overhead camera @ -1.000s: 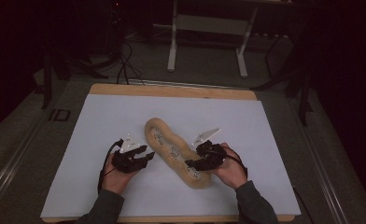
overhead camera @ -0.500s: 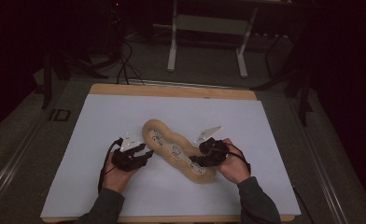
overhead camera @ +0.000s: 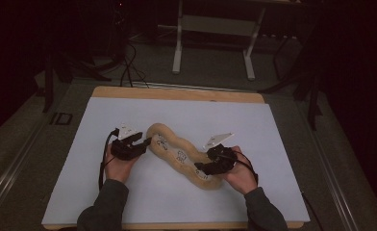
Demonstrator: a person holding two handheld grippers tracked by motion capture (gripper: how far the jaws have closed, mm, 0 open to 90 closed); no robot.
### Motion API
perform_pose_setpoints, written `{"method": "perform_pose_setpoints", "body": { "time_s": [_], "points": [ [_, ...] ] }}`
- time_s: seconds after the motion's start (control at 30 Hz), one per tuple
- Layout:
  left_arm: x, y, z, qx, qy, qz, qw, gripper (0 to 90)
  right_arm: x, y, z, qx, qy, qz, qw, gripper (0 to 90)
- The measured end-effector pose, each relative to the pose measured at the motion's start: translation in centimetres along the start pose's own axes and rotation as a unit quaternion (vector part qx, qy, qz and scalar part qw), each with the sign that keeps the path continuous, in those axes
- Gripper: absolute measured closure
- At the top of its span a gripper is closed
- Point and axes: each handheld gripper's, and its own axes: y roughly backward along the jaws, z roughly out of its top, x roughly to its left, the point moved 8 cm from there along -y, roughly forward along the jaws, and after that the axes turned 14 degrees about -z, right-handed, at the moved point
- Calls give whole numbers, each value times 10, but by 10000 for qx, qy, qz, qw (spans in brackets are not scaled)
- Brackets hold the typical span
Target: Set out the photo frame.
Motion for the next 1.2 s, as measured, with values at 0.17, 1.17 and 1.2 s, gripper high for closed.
{"method": "perform_pose_setpoints", "body": {
  "time_s": [0.17, 1.17, 1.2],
  "points": [
    [2, -7, 4, 64, -241, 10, 9997, 530, 0, 0, -5, 21, -143, -62, 9999, 480],
    [11, -31, -2, 462, -43, 63, 9989, 711, 18, 1, -64, 24, -1432, -125, 9896, 589],
    [11, -30, -1, 502, -77, 53, 9987, 704, 20, 2, -64, -6, -1382, -142, 9903, 627]
  ]
}}
